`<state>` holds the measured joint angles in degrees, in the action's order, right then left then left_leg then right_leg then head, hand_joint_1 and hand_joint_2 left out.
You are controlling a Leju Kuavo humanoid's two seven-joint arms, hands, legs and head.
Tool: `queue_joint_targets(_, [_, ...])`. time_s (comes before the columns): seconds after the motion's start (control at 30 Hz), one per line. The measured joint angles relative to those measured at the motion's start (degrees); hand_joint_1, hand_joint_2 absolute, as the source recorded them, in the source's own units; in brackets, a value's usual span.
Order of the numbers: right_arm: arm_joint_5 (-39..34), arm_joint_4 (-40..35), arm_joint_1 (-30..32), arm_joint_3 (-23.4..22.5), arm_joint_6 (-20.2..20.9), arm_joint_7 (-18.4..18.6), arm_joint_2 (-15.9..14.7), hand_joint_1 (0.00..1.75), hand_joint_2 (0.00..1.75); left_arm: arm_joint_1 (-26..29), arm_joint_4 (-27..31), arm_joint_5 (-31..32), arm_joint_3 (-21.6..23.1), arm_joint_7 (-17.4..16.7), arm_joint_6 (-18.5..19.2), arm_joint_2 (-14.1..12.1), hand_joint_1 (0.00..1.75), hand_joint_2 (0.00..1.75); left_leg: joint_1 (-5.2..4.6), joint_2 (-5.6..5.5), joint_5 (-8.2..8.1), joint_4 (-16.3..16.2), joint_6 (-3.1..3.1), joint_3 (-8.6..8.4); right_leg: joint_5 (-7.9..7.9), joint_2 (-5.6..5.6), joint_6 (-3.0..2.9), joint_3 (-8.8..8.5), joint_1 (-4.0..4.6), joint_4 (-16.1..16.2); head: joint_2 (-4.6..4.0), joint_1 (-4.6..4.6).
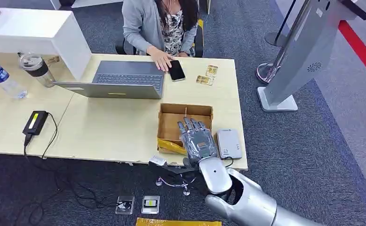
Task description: Pass the card to the sensor for recognition and then transmit it.
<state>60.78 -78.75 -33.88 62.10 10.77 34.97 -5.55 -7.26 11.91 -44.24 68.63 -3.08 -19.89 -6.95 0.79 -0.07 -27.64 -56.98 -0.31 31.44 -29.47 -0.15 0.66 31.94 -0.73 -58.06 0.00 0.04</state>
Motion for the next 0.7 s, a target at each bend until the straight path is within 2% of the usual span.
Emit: queue_joint_targets(0.7, [-2.8,7.9,-2.4,2.1,-3.3,0.0,2.3,0.0,1.75,0.0,0.0,0.5,0.0,-0.2,0.3,0.0,0.0,0.0,0.0,0.0,0.0,0.0,0.0,0.0,0.0,0.0,0.0,0.0,0.0,0.0,0.0,0.0])
